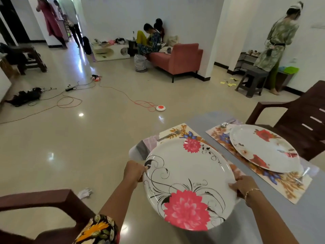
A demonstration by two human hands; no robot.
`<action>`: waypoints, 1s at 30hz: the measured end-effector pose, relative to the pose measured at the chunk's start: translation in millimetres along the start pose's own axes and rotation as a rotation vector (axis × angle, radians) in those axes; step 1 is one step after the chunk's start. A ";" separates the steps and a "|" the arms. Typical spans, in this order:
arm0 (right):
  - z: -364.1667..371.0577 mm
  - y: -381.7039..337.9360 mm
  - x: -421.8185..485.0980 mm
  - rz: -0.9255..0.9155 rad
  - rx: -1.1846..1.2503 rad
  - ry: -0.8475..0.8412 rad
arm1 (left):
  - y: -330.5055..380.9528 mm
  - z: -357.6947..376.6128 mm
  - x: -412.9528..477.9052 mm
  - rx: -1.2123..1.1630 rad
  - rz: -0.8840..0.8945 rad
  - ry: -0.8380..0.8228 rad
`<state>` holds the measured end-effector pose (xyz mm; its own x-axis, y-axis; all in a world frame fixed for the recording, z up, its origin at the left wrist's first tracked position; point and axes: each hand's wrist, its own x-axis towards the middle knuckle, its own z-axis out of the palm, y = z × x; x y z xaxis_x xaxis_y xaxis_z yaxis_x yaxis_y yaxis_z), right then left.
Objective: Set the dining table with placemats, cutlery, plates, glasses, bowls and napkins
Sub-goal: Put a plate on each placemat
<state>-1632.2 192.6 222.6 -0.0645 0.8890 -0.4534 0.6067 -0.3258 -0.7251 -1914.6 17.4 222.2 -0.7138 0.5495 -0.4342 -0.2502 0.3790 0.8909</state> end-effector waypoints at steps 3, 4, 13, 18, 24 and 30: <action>17.4 -13.8 26.8 0.003 -0.112 -0.001 | 7.8 -1.6 30.1 0.029 -0.034 0.024; 23.2 -17.6 35.4 0.006 -0.173 -0.007 | 9.4 -1.7 41.7 0.041 -0.044 0.019; 49.2 -24.8 81.7 0.151 -0.330 0.023 | 13.2 10.8 123.5 0.154 -0.144 -0.129; 64.0 -27.4 86.0 0.203 -0.402 0.146 | 14.0 20.3 152.3 0.239 -0.157 -0.251; 73.6 -24.0 83.9 0.179 -0.567 0.156 | 10.4 22.8 177.0 0.346 -0.128 -0.309; 79.6 -16.9 72.9 0.220 -0.289 0.342 | 23.7 27.1 168.8 0.579 0.104 -0.175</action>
<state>-1710.3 237.4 160.6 0.3242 0.8795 -0.3484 0.7747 -0.4582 -0.4358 -2023.2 139.3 166.4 -0.5847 0.7009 -0.4084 0.2459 0.6329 0.7341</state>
